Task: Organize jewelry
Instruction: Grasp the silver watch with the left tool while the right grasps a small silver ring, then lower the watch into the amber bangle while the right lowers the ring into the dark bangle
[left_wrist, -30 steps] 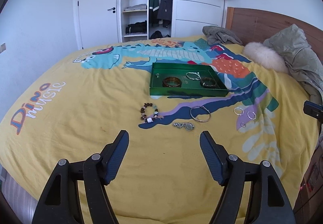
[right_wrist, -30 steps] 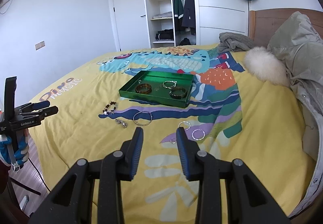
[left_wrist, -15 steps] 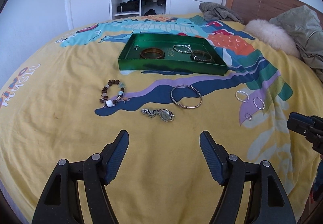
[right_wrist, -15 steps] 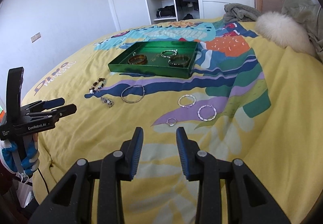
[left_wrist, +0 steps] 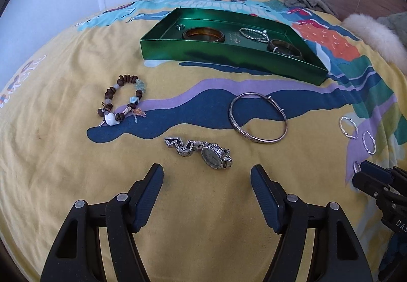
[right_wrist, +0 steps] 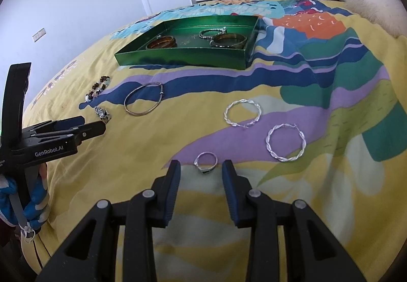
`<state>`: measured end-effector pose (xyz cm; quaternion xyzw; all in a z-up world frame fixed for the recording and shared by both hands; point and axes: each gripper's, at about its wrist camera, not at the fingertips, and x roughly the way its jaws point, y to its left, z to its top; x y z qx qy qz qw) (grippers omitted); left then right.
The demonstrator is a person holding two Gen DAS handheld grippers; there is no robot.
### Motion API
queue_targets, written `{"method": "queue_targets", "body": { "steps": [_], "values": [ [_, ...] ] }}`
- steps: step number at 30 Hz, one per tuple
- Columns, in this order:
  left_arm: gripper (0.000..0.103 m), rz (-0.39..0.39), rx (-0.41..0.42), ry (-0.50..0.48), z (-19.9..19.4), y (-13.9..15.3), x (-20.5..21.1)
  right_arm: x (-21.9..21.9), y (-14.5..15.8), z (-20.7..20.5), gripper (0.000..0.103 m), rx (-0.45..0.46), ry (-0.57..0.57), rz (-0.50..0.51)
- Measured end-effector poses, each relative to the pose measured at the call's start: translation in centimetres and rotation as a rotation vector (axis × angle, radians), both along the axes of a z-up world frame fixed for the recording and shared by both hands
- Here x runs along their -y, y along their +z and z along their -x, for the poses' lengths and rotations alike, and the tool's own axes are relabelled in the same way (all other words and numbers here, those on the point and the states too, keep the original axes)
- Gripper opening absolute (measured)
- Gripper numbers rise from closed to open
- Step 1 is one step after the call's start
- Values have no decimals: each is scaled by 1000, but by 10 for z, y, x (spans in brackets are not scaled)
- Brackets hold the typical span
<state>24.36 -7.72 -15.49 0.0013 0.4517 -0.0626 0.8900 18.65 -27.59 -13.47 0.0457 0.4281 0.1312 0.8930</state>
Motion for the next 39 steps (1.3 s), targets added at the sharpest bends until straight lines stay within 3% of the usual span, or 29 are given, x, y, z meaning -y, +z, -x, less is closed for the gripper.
{"method": "queue_targets", "body": {
  "steps": [8,14,17,26,33,39],
  "values": [
    [47,-44,3,10,-14,-9,11,1,-9,-11,33,-6,20,-20],
    [18,-6,-7,-27,-14,-8,11,-1,-11,-13,30,-4,34,-14],
    [17,8,-9,-37,-13,-7,9,-3,-12,-12,19,-4,36,-1],
    [16,31,7,-79,2,7,0,-6,1,4,18,34,22,-8],
    [16,76,60,-104,9,36,-17,-15,38,8,18,109,15,-6],
    [16,98,108,-121,-12,68,-29,-25,73,-16,18,169,18,-6]
  ]
}}
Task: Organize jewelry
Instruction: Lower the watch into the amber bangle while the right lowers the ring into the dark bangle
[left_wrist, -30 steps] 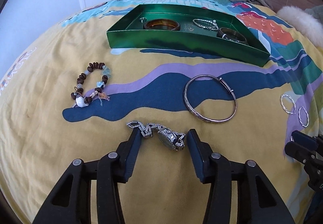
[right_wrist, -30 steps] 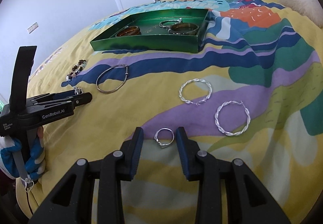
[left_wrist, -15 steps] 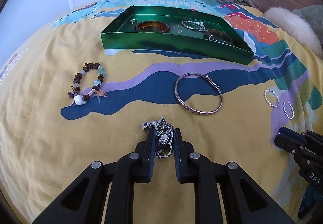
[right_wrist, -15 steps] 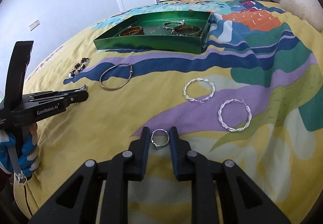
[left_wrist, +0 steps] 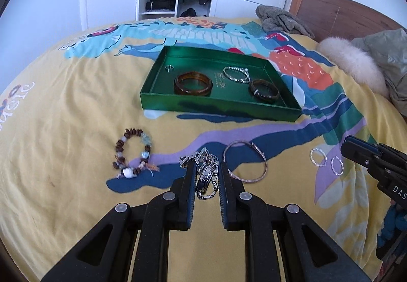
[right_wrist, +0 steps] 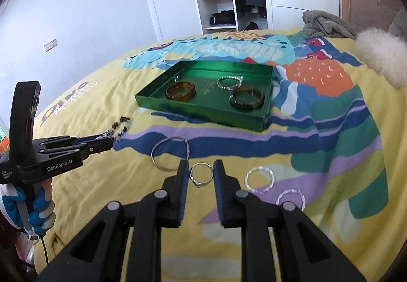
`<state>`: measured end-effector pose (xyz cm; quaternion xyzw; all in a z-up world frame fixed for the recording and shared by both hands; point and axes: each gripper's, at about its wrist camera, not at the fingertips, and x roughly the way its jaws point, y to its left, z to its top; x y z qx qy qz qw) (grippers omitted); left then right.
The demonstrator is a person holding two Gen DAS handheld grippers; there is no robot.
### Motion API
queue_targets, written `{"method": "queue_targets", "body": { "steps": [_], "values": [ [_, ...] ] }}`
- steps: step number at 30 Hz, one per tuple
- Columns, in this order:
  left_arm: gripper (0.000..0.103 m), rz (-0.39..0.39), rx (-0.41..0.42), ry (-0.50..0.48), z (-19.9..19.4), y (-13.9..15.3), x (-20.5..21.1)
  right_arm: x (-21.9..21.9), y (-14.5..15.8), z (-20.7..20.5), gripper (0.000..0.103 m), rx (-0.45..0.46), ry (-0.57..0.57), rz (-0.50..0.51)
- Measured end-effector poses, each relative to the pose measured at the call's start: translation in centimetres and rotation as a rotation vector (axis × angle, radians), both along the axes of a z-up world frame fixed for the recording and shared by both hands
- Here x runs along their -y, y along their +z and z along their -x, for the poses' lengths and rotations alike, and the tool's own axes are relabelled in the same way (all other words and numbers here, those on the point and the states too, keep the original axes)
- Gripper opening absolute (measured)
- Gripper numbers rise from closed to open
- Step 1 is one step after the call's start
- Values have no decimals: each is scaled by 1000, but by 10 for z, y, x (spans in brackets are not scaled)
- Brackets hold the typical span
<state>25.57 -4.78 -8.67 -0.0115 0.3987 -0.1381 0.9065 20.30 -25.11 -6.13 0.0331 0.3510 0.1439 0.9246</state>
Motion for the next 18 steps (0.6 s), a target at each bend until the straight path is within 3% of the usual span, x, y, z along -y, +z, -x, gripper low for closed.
{"method": "queue_targets", "body": {
  "steps": [5,10,18],
  "values": [
    [16,-12,38,-5,-46,23,0,1,23,-51,18,37,-28,-7],
    [16,-33,46,-7,-110,30,15,13,26,-113,18,41,-84,-19],
    [16,-91,-20,-2,-189,-6,44,24,-18,-203,18,-52,-124,4]
  ]
}}
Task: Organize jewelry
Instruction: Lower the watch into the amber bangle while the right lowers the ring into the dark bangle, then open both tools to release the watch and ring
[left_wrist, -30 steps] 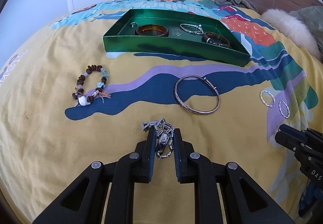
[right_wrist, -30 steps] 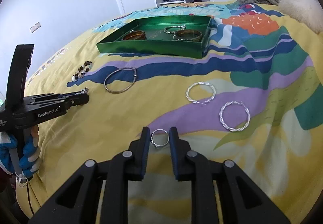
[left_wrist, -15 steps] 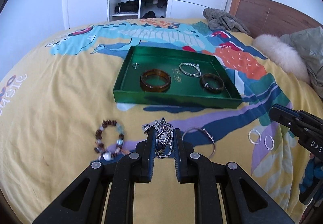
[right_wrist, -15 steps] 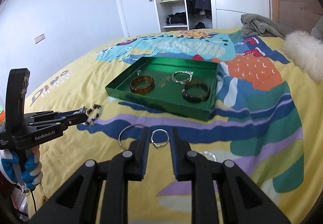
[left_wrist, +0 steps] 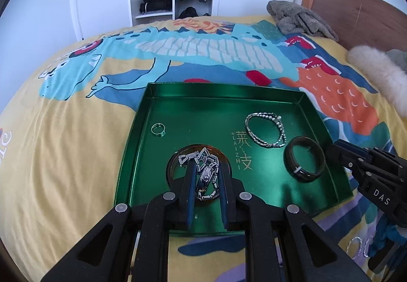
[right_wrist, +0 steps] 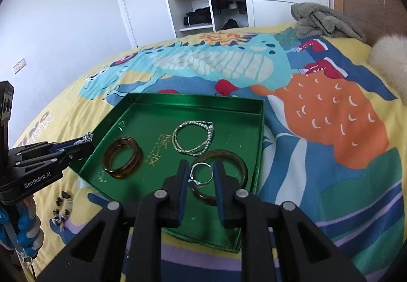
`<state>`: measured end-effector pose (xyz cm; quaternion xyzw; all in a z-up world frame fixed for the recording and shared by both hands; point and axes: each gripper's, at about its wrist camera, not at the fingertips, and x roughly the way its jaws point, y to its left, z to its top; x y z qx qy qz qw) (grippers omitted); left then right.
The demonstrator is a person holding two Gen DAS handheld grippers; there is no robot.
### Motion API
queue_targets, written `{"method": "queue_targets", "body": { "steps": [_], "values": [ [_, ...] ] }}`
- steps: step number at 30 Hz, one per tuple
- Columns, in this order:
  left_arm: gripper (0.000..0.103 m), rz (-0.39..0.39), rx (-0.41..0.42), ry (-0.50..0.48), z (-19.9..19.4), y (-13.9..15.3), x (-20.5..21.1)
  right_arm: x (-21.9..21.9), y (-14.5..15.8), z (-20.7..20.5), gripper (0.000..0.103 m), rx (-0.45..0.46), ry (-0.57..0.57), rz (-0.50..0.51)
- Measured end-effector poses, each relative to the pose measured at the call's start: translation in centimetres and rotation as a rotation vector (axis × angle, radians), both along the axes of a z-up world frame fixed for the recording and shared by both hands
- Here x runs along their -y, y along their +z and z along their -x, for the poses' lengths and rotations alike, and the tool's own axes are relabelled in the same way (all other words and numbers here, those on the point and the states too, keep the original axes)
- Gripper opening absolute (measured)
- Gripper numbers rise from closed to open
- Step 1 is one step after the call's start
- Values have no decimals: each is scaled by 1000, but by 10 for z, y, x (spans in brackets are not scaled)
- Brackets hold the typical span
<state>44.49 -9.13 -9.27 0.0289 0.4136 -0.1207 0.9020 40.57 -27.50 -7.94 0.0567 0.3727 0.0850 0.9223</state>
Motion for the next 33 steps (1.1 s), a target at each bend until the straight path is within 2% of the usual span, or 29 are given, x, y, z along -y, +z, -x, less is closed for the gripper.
{"method": "queue_targets", "body": {
  "steps": [5,9,19,21,23,26,33],
  "values": [
    [16,-48,-37,-1,-20,-26,9,-1,-31,-24,18,-70,4,34],
    [16,-63,-61,0,-24,-39,11,-4,-44,-29,18,-92,16,62],
    [17,-65,-60,27,-23,-44,9,-17,-52,-29,20,-96,25,154],
    [20,-69,-61,26,-23,-43,9,-17,-51,-29,26,-103,24,151],
    [25,-67,-51,27,-21,-36,8,-17,-47,-29,33,-104,26,151],
    [32,-59,-25,31,-13,-15,3,-16,-32,-22,36,-85,18,147],
    [36,-59,85,34,35,62,-21,-6,41,29,36,25,14,138]
  ]
}}
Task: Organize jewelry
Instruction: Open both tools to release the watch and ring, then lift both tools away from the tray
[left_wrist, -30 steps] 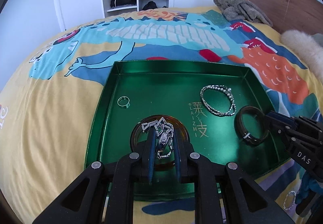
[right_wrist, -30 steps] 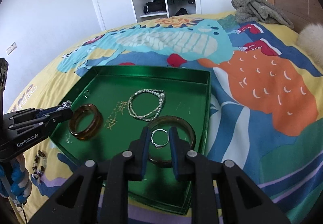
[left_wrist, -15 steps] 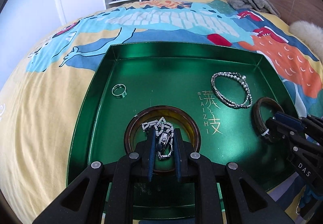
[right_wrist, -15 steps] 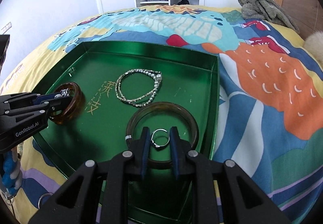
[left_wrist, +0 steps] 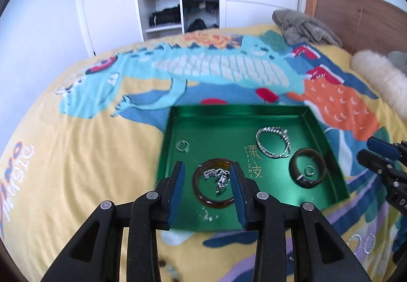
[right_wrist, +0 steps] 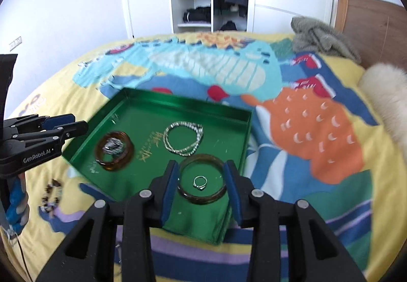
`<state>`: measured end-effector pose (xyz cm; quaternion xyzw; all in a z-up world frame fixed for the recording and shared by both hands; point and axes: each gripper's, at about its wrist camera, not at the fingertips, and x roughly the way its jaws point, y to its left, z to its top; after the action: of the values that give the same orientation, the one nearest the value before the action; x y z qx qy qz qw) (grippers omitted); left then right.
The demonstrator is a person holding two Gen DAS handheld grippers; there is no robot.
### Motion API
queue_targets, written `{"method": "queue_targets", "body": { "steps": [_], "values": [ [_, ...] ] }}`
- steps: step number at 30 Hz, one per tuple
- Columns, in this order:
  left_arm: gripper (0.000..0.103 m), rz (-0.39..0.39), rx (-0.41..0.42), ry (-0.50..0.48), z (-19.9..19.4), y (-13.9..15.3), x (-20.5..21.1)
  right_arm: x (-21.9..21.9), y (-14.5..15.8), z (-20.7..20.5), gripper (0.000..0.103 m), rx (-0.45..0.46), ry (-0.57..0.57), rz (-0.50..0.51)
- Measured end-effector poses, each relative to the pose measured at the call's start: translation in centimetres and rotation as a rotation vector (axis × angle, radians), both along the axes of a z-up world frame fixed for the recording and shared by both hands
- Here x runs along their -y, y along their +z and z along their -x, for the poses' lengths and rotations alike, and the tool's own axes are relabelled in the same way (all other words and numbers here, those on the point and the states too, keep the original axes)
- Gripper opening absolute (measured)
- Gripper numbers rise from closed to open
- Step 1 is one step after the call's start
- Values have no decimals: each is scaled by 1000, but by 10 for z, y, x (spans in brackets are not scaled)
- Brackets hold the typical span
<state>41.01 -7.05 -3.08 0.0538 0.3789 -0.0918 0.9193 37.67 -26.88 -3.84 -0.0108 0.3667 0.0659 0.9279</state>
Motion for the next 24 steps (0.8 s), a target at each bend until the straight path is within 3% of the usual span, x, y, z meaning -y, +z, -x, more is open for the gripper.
{"method": "queue_targets", "body": {
  "steps": [8,12,17,24],
  "values": [
    [37,-3,95,26,81,75,-46,15,90,101,36,125,12,-18],
    [47,-29,135,42,125,94,-69,19,116,155,36,167,6,-14],
    [50,-9,146,61,172,101,-98,23,122,209,36,173,-10,-14],
    [51,8,122,90,210,85,-127,32,109,261,36,153,-33,-23]
  ]
}}
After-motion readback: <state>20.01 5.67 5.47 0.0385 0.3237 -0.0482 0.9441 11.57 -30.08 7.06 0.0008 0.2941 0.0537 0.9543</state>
